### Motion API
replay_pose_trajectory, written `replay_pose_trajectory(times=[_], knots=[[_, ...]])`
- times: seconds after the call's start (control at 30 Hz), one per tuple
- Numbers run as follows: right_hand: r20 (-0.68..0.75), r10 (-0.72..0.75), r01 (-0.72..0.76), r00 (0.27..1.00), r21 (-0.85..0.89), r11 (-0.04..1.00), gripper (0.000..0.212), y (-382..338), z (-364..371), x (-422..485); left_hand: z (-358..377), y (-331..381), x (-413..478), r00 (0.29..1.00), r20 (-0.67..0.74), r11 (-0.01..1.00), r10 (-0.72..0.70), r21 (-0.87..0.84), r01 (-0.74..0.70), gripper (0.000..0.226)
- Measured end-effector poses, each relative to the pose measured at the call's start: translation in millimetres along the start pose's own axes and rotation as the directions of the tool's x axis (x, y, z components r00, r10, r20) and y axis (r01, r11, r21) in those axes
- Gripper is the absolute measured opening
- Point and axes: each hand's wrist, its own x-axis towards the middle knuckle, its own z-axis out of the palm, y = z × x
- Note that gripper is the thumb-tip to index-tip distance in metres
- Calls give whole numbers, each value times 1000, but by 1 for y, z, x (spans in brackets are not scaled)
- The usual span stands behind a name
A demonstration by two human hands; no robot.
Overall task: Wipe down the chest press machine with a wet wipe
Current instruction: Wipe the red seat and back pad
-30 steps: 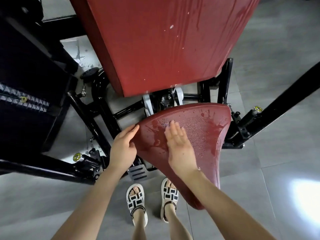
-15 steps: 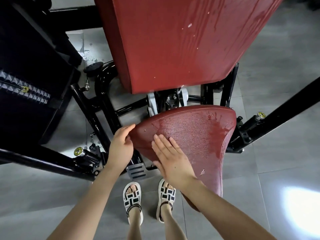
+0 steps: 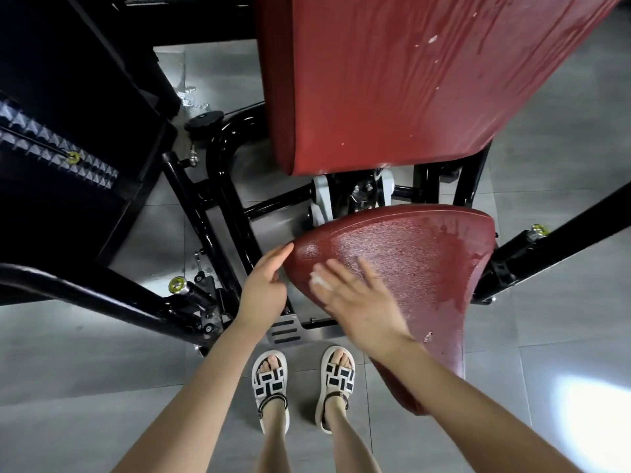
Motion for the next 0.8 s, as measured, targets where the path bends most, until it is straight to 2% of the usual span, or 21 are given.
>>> replay_pose_trajectory(times=[0.03, 0.1, 0.17, 0.2, 0.27, 0.4, 0.5, 0.53, 0.57, 0.63, 0.67, 0.73, 0.77, 0.8], knots=[[-17, 141, -140, 990, 29, 990, 78, 14, 1, -7, -2, -1, 0, 1000, 12, 1000, 0, 12, 0, 71], [-52, 445, -437, 894, 111, 892, 57, 40, -5, -14, -5, -5, 1, 999, 39, 999, 16, 37, -18, 72], [-98, 590, -558, 802, 230, 797, 49, 47, -10, -2, -5, -10, 1, 998, 47, 997, 47, 57, -50, 71], [-109, 606, -566, 788, 257, 783, 51, 42, -10, 12, -5, -11, 1, 998, 40, 997, 53, 55, -55, 70], [-132, 563, -524, 816, 242, 816, 52, 29, -13, 41, -4, -12, 0, 998, 11, 998, 54, 40, -54, 67], [-152, 259, -242, 954, 120, 963, 49, 22, -24, 76, -2, -9, -1, 995, -60, 995, 81, 67, -77, 62], [-90, 44, -34, 995, 107, 994, 53, 23, -31, 90, 3, 0, 0, 984, -126, 988, 127, 103, -114, 60], [-83, 33, -23, 996, 127, 992, 52, 27, -32, 91, 5, 5, 0, 977, -148, 984, 151, 112, -135, 59], [-92, 65, -52, 994, 141, 989, 50, 35, -34, 87, 6, 10, -1, 969, -165, 979, 186, 119, -167, 59], [-118, 218, -197, 969, 164, 967, 49, 62, -32, 67, 8, 19, -2, 948, -179, 961, 264, 134, -242, 58], [-118, 331, -306, 936, 191, 933, 49, 82, -28, 52, 9, 22, -3, 940, -175, 951, 293, 150, -269, 58], [-103, 570, -526, 815, 278, 803, 47, 119, -20, 21, 14, 26, -2, 932, -154, 934, 328, 203, -295, 57], [-87, 642, -592, 761, 309, 744, 49, 127, -17, 11, 17, 28, -2, 930, -140, 923, 340, 239, -302, 56], [-80, 671, -615, 737, 333, 715, 53, 126, -15, 8, 22, 30, 0, 927, -125, 909, 353, 279, -309, 55]])
